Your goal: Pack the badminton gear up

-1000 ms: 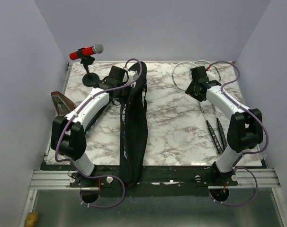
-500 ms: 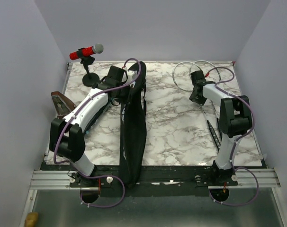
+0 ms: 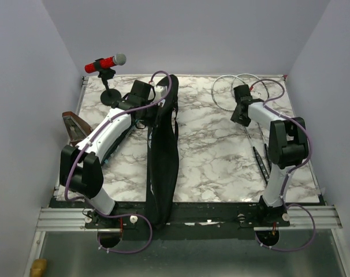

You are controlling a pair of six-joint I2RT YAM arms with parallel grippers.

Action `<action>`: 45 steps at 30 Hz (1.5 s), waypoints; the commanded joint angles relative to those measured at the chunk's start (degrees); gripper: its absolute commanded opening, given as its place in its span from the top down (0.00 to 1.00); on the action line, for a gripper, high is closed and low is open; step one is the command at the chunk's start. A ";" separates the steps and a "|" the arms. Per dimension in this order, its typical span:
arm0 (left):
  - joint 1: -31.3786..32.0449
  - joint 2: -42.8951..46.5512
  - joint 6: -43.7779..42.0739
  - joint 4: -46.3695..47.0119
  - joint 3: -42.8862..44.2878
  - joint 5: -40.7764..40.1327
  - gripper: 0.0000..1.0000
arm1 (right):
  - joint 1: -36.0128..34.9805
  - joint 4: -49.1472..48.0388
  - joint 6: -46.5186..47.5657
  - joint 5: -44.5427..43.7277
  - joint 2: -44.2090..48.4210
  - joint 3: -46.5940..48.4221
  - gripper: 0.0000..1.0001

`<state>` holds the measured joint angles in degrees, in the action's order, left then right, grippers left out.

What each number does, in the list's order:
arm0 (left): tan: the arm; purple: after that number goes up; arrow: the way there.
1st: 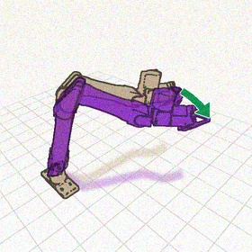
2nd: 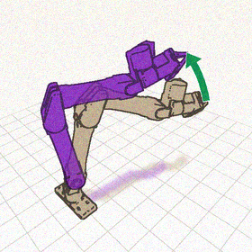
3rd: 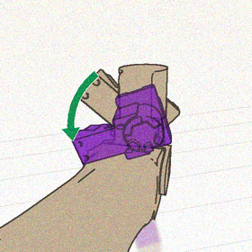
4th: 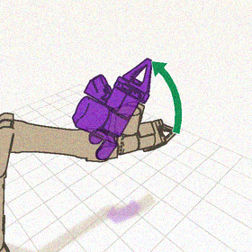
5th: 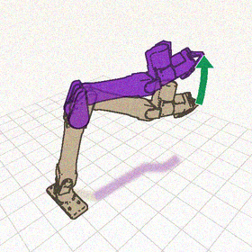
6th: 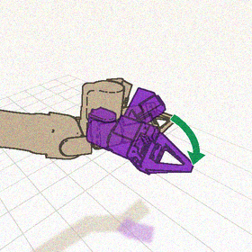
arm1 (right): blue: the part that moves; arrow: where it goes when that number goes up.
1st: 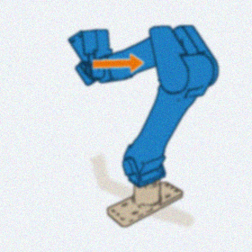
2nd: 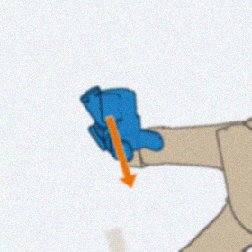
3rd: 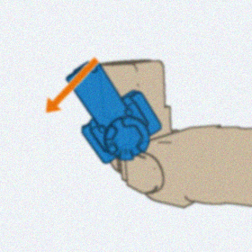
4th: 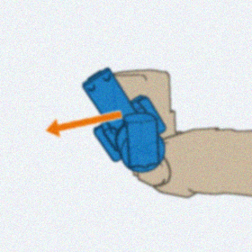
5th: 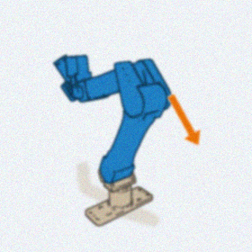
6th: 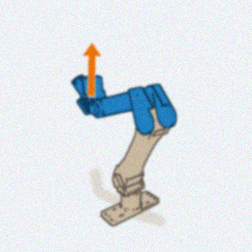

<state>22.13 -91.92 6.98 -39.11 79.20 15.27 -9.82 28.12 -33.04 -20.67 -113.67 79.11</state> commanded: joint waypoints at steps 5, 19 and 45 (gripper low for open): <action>-0.16 2.36 0.22 -0.26 -0.80 1.08 1.00 | 2.62 4.93 1.83 -0.96 0.73 6.76 0.37; -0.25 3.33 -0.04 -0.35 -0.98 1.26 1.00 | 3.94 -1.13 0.26 5.63 1.34 -4.75 0.42; -0.16 2.54 -0.30 -0.26 -0.62 0.73 1.00 | -4.93 -8.97 1.13 18.29 19.08 -15.38 0.99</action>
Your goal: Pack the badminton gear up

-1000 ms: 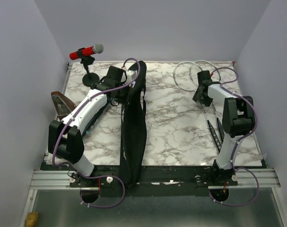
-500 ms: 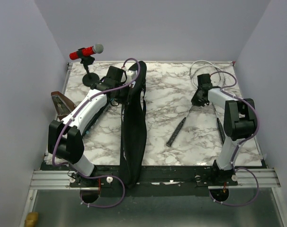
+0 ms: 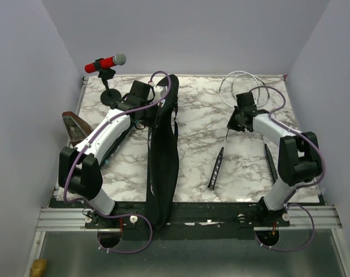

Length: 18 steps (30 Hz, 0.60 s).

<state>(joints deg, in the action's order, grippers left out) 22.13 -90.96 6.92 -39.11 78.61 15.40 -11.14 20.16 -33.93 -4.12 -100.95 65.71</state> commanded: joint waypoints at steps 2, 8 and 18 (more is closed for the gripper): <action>-0.24 1.05 -0.15 -0.26 0.32 0.07 1.00 | -7.13 1.79 1.68 0.96 9.26 -2.87 0.99; -0.25 -2.64 -0.24 -1.40 3.03 -0.02 1.00 | -23.11 15.67 -3.06 -7.20 20.68 -4.89 0.99; -0.68 -13.36 1.69 -5.09 13.05 -1.24 1.00 | -45.88 39.06 -18.43 -16.70 27.04 -1.12 0.99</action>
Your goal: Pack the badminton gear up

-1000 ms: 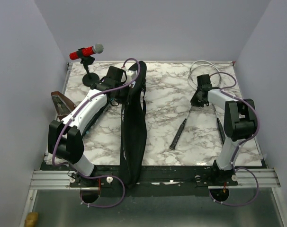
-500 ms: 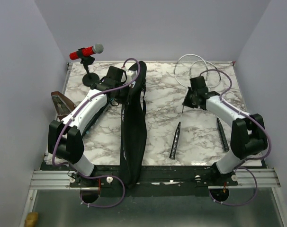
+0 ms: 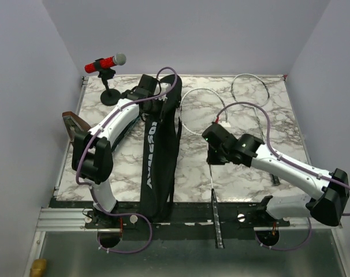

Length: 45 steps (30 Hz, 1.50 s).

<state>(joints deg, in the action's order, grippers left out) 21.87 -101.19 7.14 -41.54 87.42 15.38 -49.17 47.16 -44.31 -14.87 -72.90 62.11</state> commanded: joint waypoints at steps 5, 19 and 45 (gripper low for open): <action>-0.33 -5.86 1.83 -4.86 8.03 -1.23 1.00 | -18.85 18.49 -15.44 -7.98 -4.17 4.08 0.99; 0.19 -7.01 1.56 -5.13 7.60 -1.23 1.00 | -31.78 28.42 -22.74 -10.17 -10.78 10.75 0.99; 4.76 -6.92 1.92 -5.13 6.10 5.89 1.00 | -33.28 18.69 -10.62 -7.02 -25.62 19.28 0.99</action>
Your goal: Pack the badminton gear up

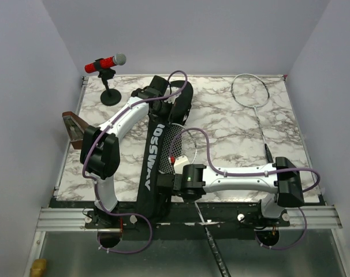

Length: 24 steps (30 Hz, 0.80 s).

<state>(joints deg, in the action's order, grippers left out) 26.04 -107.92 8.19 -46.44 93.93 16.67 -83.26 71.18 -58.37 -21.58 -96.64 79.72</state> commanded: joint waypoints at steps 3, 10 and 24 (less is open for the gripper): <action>0.76 0.78 0.78 -0.06 -1.20 5.39 1.00 | 5.37 -11.57 4.49 2.24 -0.66 -0.70 0.99; 0.76 1.75 0.96 0.12 -2.00 6.71 1.00 | 13.91 -21.60 6.69 2.59 -0.30 0.43 0.99; 0.68 4.03 1.04 0.64 -3.58 8.82 1.00 | 21.91 -39.00 7.83 2.52 -6.01 -1.58 1.00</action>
<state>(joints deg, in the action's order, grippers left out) 26.39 -107.66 8.40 -45.89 91.55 21.89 -62.50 41.21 -50.89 -17.43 -101.93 79.96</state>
